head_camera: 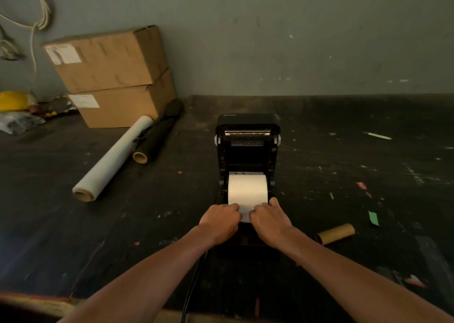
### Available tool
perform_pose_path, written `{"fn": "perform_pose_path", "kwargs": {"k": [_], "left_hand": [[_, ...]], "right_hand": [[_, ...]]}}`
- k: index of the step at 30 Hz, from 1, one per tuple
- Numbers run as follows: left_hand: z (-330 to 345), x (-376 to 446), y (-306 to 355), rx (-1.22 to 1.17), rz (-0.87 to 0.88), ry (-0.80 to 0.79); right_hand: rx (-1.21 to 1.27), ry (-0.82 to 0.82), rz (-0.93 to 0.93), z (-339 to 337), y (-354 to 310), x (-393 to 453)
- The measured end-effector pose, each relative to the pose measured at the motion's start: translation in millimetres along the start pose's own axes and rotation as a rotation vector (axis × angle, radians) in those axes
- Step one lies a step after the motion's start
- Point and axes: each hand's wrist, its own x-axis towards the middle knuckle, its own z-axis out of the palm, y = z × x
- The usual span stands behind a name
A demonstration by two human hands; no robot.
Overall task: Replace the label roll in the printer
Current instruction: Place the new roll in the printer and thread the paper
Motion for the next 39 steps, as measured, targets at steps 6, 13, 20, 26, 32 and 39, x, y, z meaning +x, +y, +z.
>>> {"fn": "perform_pose_path", "kwargs": {"k": [6, 13, 20, 26, 32, 39], "left_hand": [[-2.0, -3.7, 1.1, -0.007, -0.023, -0.01], [-4.4, -5.0, 7.4, 0.031, -0.096, -0.024], [-5.6, -4.0, 10.2, 0.029, -0.116, -0.043], [-5.5, -6.1, 9.6, 0.02, -0.118, -0.038], [-4.4, -8.6, 10.9, -0.041, -0.162, -0.011], [-1.7, -9.6, 13.7, -0.16, -0.266, 0.016]], "right_hand": [[-0.027, 0.006, 0.122, -0.3, 1.6, -7.8], [0.001, -0.076, 0.096, -4.2, -1.7, -2.3], [0.06, -0.137, 0.097, -1.9, 2.5, 7.8], [0.063, -0.092, 0.084, 1.9, 3.6, 5.3], [0.051, -0.047, 0.058, 0.9, 5.1, -2.8], [0.087, -0.024, 0.086, 1.3, 3.8, -9.8]]}}
